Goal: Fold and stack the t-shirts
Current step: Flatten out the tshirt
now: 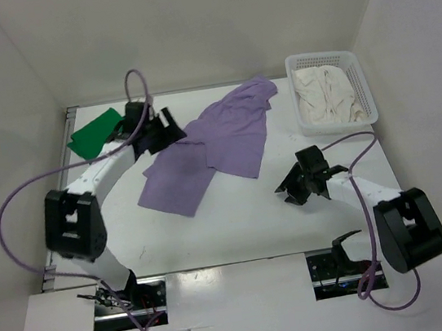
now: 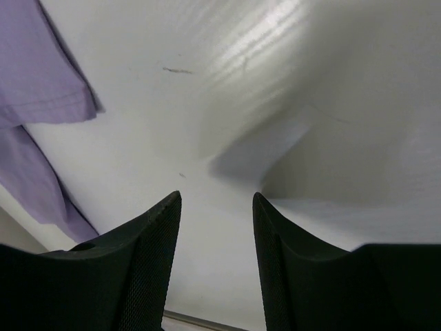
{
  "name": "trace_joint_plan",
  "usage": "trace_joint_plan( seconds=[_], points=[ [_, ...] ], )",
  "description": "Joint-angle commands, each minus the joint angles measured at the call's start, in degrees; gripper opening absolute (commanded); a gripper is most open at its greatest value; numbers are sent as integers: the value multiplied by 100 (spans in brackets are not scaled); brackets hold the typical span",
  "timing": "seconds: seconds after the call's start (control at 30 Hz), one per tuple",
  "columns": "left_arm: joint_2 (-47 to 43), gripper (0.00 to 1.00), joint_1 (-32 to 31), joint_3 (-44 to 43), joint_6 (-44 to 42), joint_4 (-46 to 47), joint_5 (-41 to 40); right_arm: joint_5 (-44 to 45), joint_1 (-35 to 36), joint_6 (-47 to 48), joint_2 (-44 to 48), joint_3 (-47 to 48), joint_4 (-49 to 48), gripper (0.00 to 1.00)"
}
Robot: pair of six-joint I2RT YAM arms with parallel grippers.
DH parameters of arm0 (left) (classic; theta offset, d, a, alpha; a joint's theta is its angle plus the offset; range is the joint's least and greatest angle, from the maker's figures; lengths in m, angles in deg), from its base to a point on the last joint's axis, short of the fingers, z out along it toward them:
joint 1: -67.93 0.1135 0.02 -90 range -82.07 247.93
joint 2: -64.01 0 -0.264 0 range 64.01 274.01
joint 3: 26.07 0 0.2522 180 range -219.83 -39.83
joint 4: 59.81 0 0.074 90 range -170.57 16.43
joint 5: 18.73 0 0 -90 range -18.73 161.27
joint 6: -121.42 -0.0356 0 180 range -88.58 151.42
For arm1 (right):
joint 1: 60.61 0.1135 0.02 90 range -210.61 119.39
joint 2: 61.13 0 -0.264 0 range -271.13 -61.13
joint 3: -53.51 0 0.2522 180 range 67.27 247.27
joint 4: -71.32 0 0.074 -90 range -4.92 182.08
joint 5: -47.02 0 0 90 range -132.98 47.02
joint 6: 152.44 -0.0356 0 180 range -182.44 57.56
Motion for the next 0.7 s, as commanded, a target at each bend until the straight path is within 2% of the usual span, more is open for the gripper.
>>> trace_joint_plan(
  seconds=[0.0,0.07,0.1,0.13,0.23,0.3,0.47,0.63,0.67],
  points=[
    [-1211,79,839,1616,819,253,296,-70,-11,127,-639,579,-846,51],
    [-1888,68,1498,2315,1268,394,613,-123,-11,75,-904,773,-997,51],
    [-2075,68,1502,2571,1271,395,615,-236,50,14,-1019,870,-1076,51],
    [-2207,63,1876,2921,1340,395,615,-307,103,-65,-1159,1062,-1138,51],
    [-2507,61,2440,3144,1489,114,509,-212,288,-329,-1301,1379,-1270,51],
    [-2578,61,2713,3364,1674,114,727,-62,288,-391,-1572,1511,-1393,51],
    [-2402,63,3040,3935,2711,377,1220,17,288,-277,-2301,1740,-1507,50],
    [-2622,62,3040,4059,2923,377,879,17,341,-154,-2654,1864,-1560,47],
    [-2622,60,3040,4059,2923,325,809,17,341,-154,-2716,1864,-1560,44]
  ],
)
